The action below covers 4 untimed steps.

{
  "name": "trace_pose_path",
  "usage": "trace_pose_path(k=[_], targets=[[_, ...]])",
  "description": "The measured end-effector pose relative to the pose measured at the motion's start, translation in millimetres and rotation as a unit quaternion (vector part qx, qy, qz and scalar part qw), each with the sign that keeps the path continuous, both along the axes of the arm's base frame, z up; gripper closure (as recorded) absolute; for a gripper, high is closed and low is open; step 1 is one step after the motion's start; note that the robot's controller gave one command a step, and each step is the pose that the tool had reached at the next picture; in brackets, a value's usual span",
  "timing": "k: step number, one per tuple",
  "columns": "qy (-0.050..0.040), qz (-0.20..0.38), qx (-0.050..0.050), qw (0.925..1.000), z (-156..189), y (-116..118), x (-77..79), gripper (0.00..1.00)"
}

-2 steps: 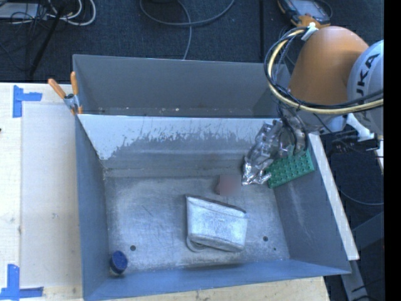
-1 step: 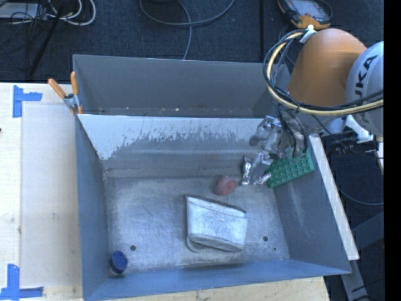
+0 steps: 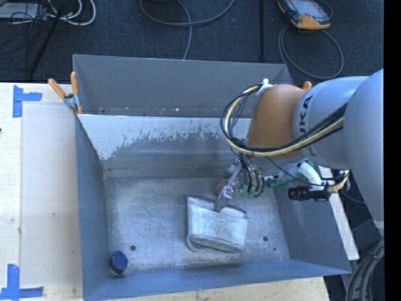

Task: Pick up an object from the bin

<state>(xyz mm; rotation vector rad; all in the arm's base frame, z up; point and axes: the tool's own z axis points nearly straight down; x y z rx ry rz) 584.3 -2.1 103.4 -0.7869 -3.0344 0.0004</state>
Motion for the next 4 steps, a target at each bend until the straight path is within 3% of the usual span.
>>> trace_pose_path(k=[1, 2, 3, 4], targets=[[-0.0032, 0.002, -0.001, 1.0, 4.6, -0.7, 2.1, 1.0], [-0.0028, 0.002, -0.001, 1.0, 4.1, -0.6, 1.8, 0.0], [-0.0048, -0.034, 0.001, 0.9994, -29.0, -32.8, 17.9, 0.0], [-0.0085, -0.032, -0.001, 0.9994, -27.1, -33.6, 19.2, 1.0]])
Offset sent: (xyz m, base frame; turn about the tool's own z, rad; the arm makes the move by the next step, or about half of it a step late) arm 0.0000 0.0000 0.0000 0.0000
